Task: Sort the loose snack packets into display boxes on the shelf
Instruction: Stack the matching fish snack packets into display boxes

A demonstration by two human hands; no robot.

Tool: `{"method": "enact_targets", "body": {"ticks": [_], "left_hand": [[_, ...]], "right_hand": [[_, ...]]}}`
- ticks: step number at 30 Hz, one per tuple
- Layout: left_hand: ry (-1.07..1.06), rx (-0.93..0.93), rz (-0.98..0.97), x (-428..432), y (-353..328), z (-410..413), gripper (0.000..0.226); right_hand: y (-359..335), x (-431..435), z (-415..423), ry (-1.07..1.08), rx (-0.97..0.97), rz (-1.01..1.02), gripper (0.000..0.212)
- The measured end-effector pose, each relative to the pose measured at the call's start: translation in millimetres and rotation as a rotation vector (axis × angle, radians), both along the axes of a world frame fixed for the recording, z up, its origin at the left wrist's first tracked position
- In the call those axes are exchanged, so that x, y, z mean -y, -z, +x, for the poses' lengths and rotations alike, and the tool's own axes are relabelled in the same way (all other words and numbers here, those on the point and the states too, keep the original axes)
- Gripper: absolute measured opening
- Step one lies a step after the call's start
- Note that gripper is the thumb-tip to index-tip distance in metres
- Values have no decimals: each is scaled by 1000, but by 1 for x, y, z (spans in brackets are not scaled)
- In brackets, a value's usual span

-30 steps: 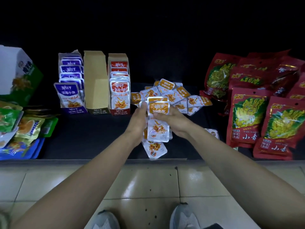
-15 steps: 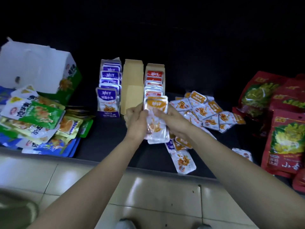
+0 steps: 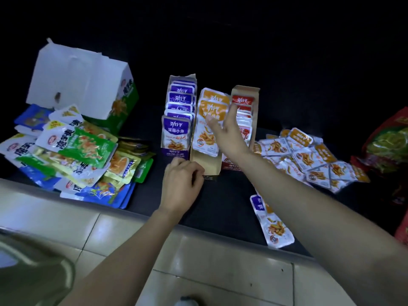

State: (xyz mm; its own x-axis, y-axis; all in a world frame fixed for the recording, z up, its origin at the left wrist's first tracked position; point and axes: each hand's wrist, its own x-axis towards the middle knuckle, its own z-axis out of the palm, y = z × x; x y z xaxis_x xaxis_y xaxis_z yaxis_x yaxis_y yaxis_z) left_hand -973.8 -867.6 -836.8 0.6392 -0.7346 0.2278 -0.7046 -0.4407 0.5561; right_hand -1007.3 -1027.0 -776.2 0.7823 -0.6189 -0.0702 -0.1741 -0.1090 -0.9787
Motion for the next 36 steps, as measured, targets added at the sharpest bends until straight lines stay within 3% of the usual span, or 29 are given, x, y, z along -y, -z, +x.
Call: {"method": "enact_targets", "body": {"ticks": [4,12,16,19,21,30,36], "left_hand": [[30,-20,-26,-16,1,-4,5],[11,54,-41,-33,-11,-23,6],[-134,-71,-69,-35,-17,-32,16],[-262,-207,17,-24,-17,-25,27],[-239,-225,53,-21,-14,-22,13],[-213,-273,-50,-36,-59,-25,19],[-159,-362,176,-64,-54,-44,27]], "right_hand": [[16,-17,-6,-32,-16,-143,35],[30,-42,-45,-110,-124,-360,49],[34,-49,-62,-137,-140,-465,46],[34,-51,-69,-146,-158,-465,45],[31,-51,-71,-152,-176,-436,46],[-21,-49,-63,-27,-27,-156,49],[7,-70,-78,-141,-113,-273,45]]}}
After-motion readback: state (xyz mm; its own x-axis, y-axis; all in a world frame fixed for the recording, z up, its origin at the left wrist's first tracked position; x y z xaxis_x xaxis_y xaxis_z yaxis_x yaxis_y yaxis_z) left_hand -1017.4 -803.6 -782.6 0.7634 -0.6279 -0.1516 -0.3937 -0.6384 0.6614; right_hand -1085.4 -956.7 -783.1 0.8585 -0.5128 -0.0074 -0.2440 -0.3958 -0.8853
